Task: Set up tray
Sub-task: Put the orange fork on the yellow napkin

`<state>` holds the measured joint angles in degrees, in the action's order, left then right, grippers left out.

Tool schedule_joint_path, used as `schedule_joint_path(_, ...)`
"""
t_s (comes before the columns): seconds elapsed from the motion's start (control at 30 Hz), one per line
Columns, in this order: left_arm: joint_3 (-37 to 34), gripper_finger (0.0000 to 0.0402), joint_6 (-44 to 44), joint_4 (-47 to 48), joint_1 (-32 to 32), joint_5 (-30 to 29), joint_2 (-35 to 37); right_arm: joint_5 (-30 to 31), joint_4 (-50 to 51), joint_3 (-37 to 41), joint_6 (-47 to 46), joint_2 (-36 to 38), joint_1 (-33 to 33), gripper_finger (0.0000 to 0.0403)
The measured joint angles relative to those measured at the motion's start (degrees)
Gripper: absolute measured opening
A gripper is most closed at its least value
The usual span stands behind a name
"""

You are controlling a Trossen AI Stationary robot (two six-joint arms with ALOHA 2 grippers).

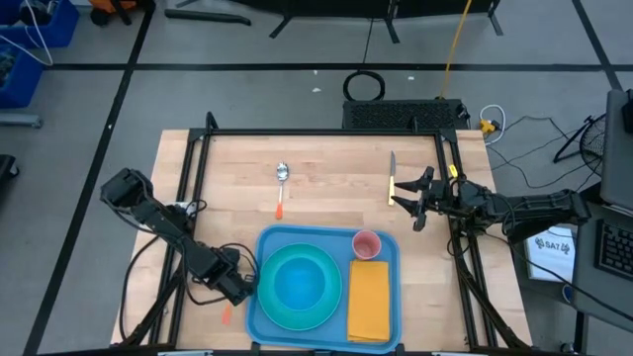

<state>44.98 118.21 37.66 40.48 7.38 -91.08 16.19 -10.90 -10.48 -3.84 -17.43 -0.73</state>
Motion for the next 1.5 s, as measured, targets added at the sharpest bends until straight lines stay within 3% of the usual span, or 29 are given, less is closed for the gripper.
schedule_joint_path(0.07,-0.01,0.0016,-0.61,-0.02,0.03,-0.43,0.12,0.00,0.00,0.00,-0.17,0.00,-0.01,0.0183)
schedule_joint_path(0.3,-0.16,0.0010,-3.81,0.82,-0.01,-2.31,1.15,0.00,0.02,0.00,-0.34,0.00,-0.02,0.0183)
schedule_joint_path(0.47,2.04,0.0010,-5.25,7.41,-0.39,-11.18,6.72,0.02,0.02,0.00,-0.70,0.00,-0.02,0.0183)
schedule_joint_path(0.63,9.95,0.0010,-10.23,16.35,-2.37,-20.60,11.57,0.04,0.02,0.00,-1.07,0.00,-0.02,0.0183)
schedule_joint_path(0.83,23.76,0.0010,-22.36,28.51,-7.37,-24.29,11.13,0.08,0.01,0.00,-1.44,0.00,-0.02,0.0183)
schedule_joint_path(0.97,30.34,0.0010,-34.28,28.51,-12.98,-26.99,9.03,0.09,0.00,0.00,-1.65,-0.02,-0.02,0.0183)
schedule_joint_path(1.1,35.20,0.0010,-46.42,28.28,-19.08,-25.41,5.80,0.11,-0.11,0.00,-1.70,-0.02,0.00,0.0183)
schedule_joint_path(1.27,38.90,0.0010,-60.45,22.00,-26.70,-25.45,1.78,0.17,-3.11,0.00,-1.74,-2.18,-0.01,0.0183)
schedule_joint_path(1.5,38.98,0.0010,-73.63,8.81,-35.32,-22.14,-2.14,0.15,-21.17,0.00,1.06,-14.57,0.00,0.0183)
